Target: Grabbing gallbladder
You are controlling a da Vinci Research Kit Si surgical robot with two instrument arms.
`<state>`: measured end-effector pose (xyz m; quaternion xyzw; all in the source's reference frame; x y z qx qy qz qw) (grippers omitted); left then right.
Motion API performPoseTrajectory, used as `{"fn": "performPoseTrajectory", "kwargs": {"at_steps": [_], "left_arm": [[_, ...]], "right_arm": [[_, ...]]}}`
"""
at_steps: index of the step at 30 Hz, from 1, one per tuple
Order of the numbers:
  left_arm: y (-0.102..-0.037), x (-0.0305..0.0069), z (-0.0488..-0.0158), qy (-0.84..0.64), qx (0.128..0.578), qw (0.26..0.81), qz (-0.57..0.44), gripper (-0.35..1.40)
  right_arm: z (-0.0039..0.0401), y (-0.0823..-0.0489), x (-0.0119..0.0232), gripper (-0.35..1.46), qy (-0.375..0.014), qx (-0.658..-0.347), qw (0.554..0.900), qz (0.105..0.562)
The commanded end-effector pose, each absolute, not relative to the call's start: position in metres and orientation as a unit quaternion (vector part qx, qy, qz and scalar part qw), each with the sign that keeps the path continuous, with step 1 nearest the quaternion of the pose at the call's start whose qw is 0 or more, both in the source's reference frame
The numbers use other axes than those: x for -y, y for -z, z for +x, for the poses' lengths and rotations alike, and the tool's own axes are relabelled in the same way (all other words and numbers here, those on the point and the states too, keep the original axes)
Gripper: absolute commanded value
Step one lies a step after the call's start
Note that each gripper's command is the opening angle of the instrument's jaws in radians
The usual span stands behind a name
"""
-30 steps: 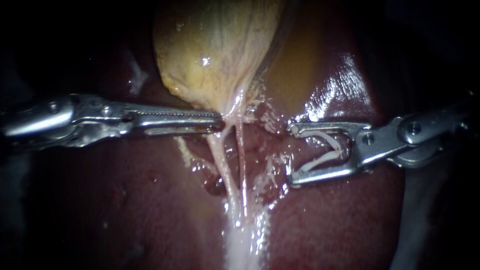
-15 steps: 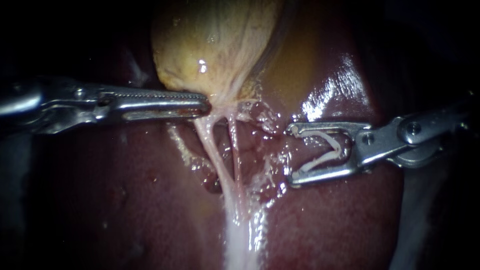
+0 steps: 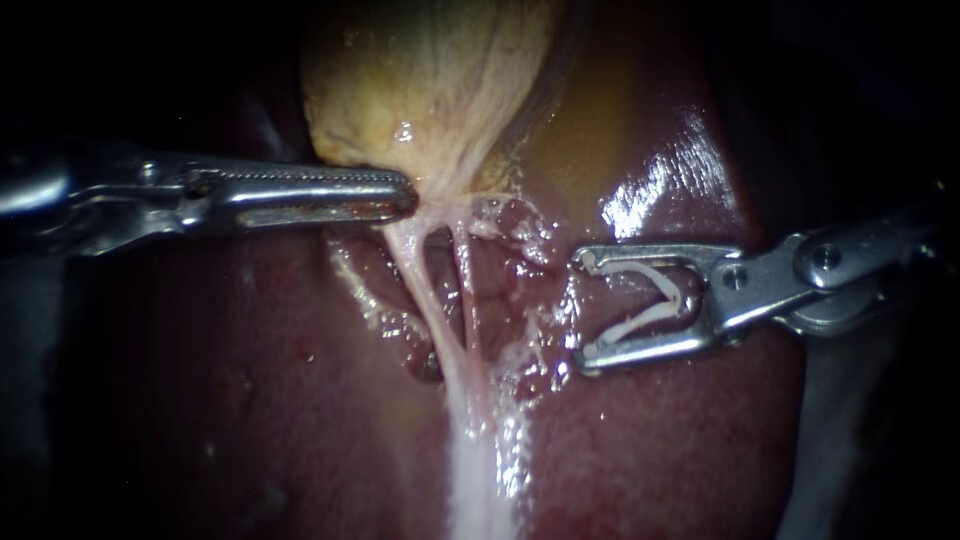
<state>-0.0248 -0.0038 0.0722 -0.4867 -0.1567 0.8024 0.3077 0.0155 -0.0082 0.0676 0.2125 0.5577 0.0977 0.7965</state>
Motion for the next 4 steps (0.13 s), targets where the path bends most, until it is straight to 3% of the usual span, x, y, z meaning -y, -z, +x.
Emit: {"fn": "performPoseTrajectory", "kwargs": {"at_steps": [1, 4], "left_arm": [[-0.0722, 0.0038, -0.0248, -0.802, 0.157, 0.308, -0.487, -0.35], [-0.0722, 0.0038, -0.0248, -0.802, 0.157, 0.308, -0.487, -0.35]], "right_arm": [[0.0155, -0.0676, 0.0082, 0.5, -0.098, -0.558, 0.796, 0.212], [0.0155, -0.0676, 0.0082, 0.5, -0.098, -0.558, 0.796, 0.212]]}}
